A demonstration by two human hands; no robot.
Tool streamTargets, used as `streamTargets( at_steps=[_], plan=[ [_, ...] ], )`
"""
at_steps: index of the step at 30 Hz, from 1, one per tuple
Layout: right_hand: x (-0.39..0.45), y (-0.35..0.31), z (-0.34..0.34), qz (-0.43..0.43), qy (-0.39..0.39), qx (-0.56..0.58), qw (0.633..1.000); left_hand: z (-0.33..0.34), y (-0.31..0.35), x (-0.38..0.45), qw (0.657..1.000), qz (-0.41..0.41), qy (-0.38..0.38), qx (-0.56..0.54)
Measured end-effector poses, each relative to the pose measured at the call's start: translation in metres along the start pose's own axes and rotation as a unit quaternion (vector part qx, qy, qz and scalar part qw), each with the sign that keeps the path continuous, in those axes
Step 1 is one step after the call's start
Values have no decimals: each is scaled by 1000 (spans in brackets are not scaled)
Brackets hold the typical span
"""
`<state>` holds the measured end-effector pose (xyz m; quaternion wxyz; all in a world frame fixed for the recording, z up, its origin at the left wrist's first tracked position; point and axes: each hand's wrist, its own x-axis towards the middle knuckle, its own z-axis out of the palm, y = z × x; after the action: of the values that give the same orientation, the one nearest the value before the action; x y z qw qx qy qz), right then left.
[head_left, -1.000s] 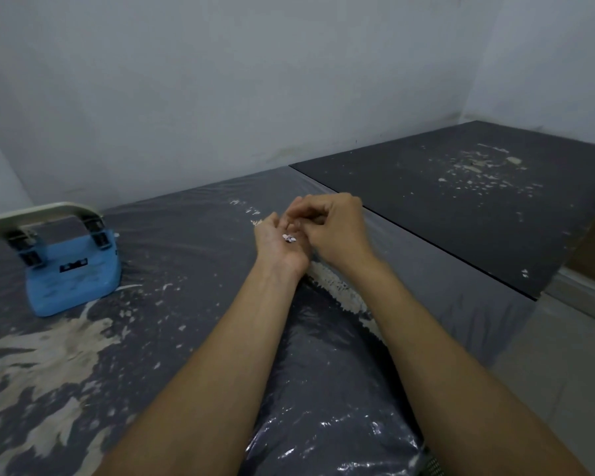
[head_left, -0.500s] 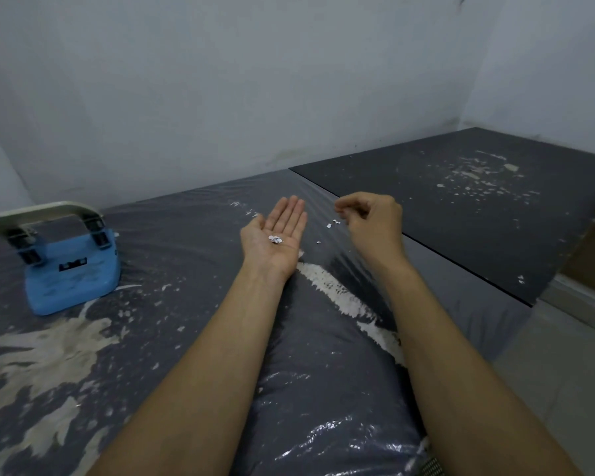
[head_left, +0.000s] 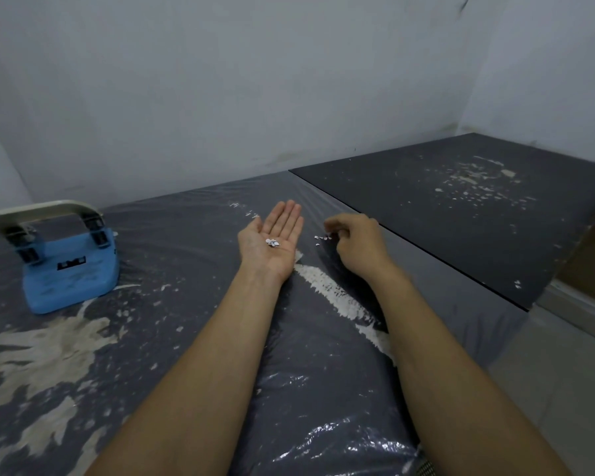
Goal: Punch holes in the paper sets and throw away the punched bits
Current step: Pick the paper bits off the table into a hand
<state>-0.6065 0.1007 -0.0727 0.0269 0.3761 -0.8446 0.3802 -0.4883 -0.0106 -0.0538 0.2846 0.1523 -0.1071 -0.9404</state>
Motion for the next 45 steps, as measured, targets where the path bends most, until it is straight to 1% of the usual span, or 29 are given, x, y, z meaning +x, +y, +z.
streamTargets(
  at_steps=[1, 2, 5, 8, 12, 16, 20, 27, 32, 35, 36, 38, 40, 41, 43, 45],
  plan=[
    [1, 0, 0, 2, 14, -1, 1000, 0, 0, 0, 1000, 0, 0, 1],
    [1, 0, 0, 7, 12, -1, 1000, 0, 0, 0, 1000, 0, 0, 2],
    [0, -5, 3, 5, -56, -13, 998, 0, -1, 0, 1000, 0, -1, 8],
    [-1, -13, 8, -41, -101, -61, 992, 0, -1, 0, 1000, 0, -1, 11],
    [-4, -22, 1, -77, -101, -126, 984, -1, 0, 0, 1000, 3, -4, 9],
    [-11, -33, -3, -102, -117, -205, 966, -1, 1, 0, 1000, 4, -3, 9],
    [-14, -43, -4, -102, -93, -253, 958, -2, 0, -1, 1000, 3, -4, 10],
    [-19, -50, 1, -111, -52, -263, 957, -1, -1, -1, 1000, 0, -3, 11],
    [-17, -48, 0, -75, -17, -279, 957, -1, -1, -1, 1000, -2, -1, 10],
    [-14, -45, -2, -34, 12, -238, 971, 0, -1, 0, 1000, -2, 1, 10],
    [-11, -42, -3, -6, 25, -198, 980, 0, -1, -1, 1000, -2, 1, 11],
    [-6, -41, -8, 75, 47, -56, 994, 1, -1, -2, 1000, -2, 1, 16],
    [-5, -48, -17, 132, 39, 109, 984, 1, -2, -2, 1000, -4, 2, 21],
    [-5, -53, -23, 137, 22, 173, 975, 2, -3, -3, 1000, -4, 5, 25],
    [-4, -67, -32, 123, -19, 261, 957, 3, -5, -3, 999, -4, 14, 40],
    [-2, -83, -38, 102, -58, 299, 947, 5, -7, -2, 998, -2, 26, 56]
  ],
)
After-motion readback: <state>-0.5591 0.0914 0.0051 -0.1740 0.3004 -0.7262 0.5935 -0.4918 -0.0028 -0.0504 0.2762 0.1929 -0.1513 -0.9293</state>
